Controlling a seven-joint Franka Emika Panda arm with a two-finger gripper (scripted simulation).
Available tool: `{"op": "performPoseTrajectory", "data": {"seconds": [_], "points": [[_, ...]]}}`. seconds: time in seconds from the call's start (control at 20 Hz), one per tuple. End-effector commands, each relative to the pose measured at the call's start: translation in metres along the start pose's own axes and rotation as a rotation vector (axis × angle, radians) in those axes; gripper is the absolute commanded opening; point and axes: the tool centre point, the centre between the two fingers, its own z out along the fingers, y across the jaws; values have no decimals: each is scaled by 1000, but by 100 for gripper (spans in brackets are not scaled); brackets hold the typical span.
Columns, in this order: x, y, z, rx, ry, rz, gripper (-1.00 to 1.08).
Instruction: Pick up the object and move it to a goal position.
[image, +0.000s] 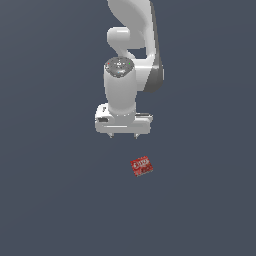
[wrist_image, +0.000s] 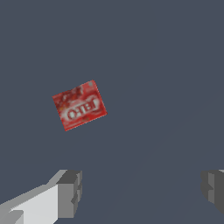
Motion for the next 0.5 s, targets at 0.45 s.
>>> {"op": "performPoseTrajectory", "data": {"seconds": [0.45], "points": [[-5, 7, 7, -24, -27, 14, 100]]}}
